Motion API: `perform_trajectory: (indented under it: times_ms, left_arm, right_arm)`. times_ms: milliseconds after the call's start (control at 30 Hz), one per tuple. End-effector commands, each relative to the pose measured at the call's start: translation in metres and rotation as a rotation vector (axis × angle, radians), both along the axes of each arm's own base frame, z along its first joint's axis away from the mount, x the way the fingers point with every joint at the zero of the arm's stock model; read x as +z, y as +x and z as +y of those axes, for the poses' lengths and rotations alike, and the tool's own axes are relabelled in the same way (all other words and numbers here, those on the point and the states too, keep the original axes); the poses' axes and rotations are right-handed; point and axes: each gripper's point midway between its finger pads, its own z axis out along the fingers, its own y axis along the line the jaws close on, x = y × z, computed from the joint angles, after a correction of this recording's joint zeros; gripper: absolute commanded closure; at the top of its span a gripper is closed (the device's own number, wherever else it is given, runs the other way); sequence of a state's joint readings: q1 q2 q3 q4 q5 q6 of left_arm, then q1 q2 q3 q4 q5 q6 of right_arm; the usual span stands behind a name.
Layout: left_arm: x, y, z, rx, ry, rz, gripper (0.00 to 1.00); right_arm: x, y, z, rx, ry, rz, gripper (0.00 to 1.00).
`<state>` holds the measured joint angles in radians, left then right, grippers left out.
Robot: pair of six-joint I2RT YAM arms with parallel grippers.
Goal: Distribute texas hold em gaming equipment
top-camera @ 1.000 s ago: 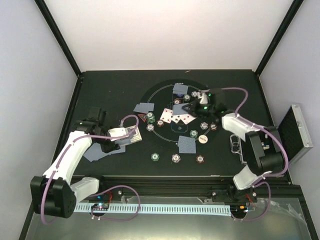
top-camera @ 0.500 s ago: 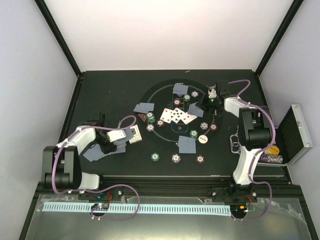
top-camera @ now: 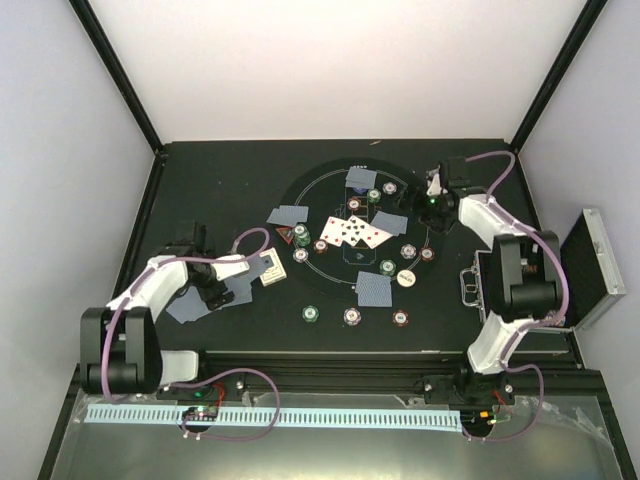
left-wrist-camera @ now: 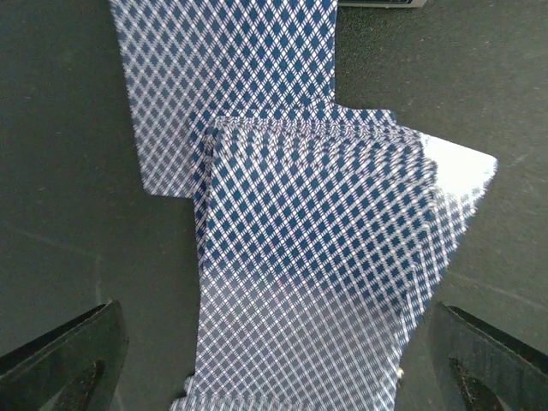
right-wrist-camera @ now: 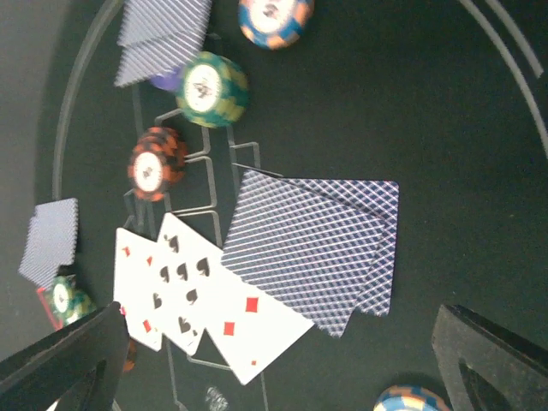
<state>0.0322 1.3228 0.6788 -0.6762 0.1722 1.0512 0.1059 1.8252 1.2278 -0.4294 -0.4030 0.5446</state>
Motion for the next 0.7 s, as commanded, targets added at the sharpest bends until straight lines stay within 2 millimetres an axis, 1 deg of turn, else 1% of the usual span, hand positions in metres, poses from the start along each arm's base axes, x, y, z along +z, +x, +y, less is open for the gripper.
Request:
perform_trajectory:
  times_ms: [0,100,167,233,267,300,333,367,400,467,500,533,567,600,667]
  left_arm:
    - [0.028,-0.005,-0.002,-0.018,-0.028,-0.037,0.01]
    - [0.049,-0.009,-0.008,-0.02,-0.072,-0.047,0.01]
    - [0.072,-0.001,-0.015,0.004,-0.125,-0.091,0.01]
    - [0.097,0.016,-0.023,0.065,-0.202,-0.153,0.01]
    - [0.112,0.026,-0.029,0.102,-0.265,-0.19,0.01]
    - [0.126,0.037,-0.033,0.139,-0.318,-0.238,0.01]
    - [0.139,0.048,-0.037,0.203,-0.389,-0.281,0.01]
    - [0.146,0.055,-0.041,0.241,-0.451,-0.319,0.01]
    - [0.152,0.063,-0.044,0.27,-0.506,-0.365,0.01]
    - [0.159,0.078,-0.044,0.331,-0.598,-0.47,0.01]
    - [0.157,0.083,-0.042,0.366,-0.63,-0.516,0.01]
    - [0.158,0.09,-0.039,0.402,-0.659,-0.574,0.01]
    - [0.153,0.093,-0.037,0.419,-0.684,-0.613,0.01]
    - [0.156,0.098,-0.036,0.413,-0.712,-0.681,0.01]
    - [0.148,0.099,-0.034,0.424,-0.741,-0.739,0.01]
  right_arm:
    - [0.044,-0.01,-0.015,-0.006,-0.087,-0.088,0.0]
    - [0.068,-0.018,-0.022,-0.017,-0.127,-0.141,0.0]
    - [0.082,-0.025,-0.034,-0.05,-0.182,-0.191,0.0]
    - [0.096,-0.031,-0.058,-0.13,-0.284,-0.251,0.0]
    - [0.106,-0.036,-0.079,-0.207,-0.373,-0.3,0.0]
    - [0.114,-0.041,-0.093,-0.256,-0.437,-0.359,0.0]
    - [0.117,-0.047,-0.105,-0.286,-0.496,-0.425,0.0]
    - [0.131,-0.049,-0.114,-0.329,-0.534,-0.544,0.0]
    - [0.136,-0.057,-0.124,-0.372,-0.58,-0.631,0.0]
    - [0.135,-0.078,-0.141,-0.426,-0.674,-0.768,0.0]
    - [0.133,-0.087,-0.149,-0.466,-0.719,-0.817,0.0]
    - [0.131,-0.095,-0.158,-0.505,-0.759,-0.85,0.0]
    - [0.127,-0.102,-0.166,-0.551,-0.792,-0.859,0.0]
    - [0.123,-0.107,-0.172,-0.592,-0.81,-0.866,0.0]
    - [0.113,-0.107,-0.176,-0.598,-0.841,-0.857,0.0]
